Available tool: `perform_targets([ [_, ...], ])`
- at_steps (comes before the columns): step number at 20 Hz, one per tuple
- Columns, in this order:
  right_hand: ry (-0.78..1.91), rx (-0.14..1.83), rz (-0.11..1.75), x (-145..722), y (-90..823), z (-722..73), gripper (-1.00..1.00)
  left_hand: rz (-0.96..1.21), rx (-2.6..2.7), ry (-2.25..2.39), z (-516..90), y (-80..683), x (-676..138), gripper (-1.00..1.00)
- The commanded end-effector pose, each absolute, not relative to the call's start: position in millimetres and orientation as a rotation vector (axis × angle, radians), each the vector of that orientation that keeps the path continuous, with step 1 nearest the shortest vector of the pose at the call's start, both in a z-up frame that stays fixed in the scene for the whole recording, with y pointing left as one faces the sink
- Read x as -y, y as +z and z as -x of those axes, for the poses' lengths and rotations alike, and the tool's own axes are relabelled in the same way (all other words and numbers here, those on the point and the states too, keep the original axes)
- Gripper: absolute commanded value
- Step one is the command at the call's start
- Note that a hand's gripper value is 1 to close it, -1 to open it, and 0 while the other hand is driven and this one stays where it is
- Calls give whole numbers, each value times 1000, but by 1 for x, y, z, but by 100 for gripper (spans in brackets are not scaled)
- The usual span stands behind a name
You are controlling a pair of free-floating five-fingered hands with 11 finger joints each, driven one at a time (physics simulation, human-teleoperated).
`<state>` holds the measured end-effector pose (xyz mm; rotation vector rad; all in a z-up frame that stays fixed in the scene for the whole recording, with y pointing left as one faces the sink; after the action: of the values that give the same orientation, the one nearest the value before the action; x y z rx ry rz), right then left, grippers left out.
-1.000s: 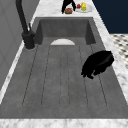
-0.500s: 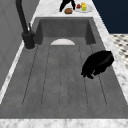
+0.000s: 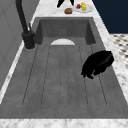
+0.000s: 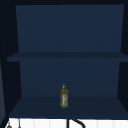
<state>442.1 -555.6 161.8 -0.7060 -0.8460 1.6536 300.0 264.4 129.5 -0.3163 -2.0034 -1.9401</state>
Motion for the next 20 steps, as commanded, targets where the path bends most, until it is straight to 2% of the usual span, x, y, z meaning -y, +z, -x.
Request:
perform_targets([
  [1, 1637, 818, 681, 563, 178, -442, -100, 316, 2003, -1940, -300, 130, -264, 0],
  [8, 1608, 810, 674, 580, 208, -435, -100, 316, 2003, -1940, -300, 130, -264, 0],
  [20, 1554, 768, 786, 603, 216, -388, -100, 316, 2003, -1940, -300, 130, -264, 0],
])
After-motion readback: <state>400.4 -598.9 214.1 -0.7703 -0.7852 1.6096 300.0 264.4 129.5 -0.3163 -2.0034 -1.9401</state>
